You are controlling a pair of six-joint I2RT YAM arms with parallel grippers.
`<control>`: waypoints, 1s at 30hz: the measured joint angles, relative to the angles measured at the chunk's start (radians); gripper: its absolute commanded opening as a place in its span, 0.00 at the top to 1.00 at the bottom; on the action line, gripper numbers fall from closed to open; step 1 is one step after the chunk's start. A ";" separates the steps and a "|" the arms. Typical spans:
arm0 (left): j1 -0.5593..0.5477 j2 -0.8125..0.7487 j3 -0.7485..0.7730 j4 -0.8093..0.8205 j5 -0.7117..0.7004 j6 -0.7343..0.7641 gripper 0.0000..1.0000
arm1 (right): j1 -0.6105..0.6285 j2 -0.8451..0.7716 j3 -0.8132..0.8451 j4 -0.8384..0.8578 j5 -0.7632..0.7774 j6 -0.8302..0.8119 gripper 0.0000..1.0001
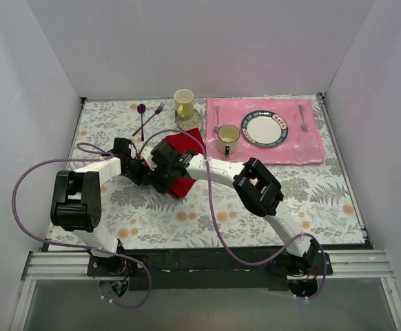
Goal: Fold the napkin, place the utensils inside, and roll it up
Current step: Roll the napkin with the utensil
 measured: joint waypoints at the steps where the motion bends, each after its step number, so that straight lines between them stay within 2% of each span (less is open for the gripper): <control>1: 0.000 0.000 0.003 -0.003 0.000 0.000 1.00 | 0.008 0.000 -0.005 0.008 0.031 -0.009 0.33; 5: 0.000 0.000 0.013 -0.013 0.001 0.000 1.00 | 0.031 -0.004 -0.028 0.045 0.114 -0.034 0.49; 7: 0.000 -0.001 0.016 -0.017 0.001 0.000 1.00 | 0.032 -0.011 -0.048 0.074 0.124 -0.033 0.62; 8: 0.000 -0.001 0.017 -0.014 -0.003 -0.001 1.00 | 0.031 -0.014 -0.056 0.085 0.122 -0.034 0.66; 9: 0.001 -0.001 0.018 -0.011 -0.008 0.000 1.00 | 0.030 -0.015 -0.059 0.090 0.120 -0.032 0.74; 12: 0.003 -0.003 0.018 -0.018 -0.012 0.003 1.00 | 0.023 -0.015 -0.065 0.109 0.097 -0.020 0.87; 15: 0.006 -0.003 0.018 -0.019 -0.016 0.003 1.00 | 0.001 -0.015 -0.068 0.113 0.009 0.003 0.99; 18: 0.005 -0.003 0.019 -0.029 -0.016 0.019 1.00 | -0.037 -0.003 -0.062 0.117 -0.099 0.048 0.99; 24: -0.002 -0.017 0.042 -0.049 -0.031 0.059 0.75 | -0.128 0.013 -0.116 0.217 -0.362 0.179 0.99; 27: -0.003 -0.068 0.043 -0.063 -0.066 0.084 0.69 | -0.170 0.022 -0.158 0.282 -0.486 0.256 0.99; 30: -0.003 -0.160 0.039 -0.066 -0.099 0.099 0.67 | -0.208 0.063 -0.163 0.350 -0.619 0.348 0.99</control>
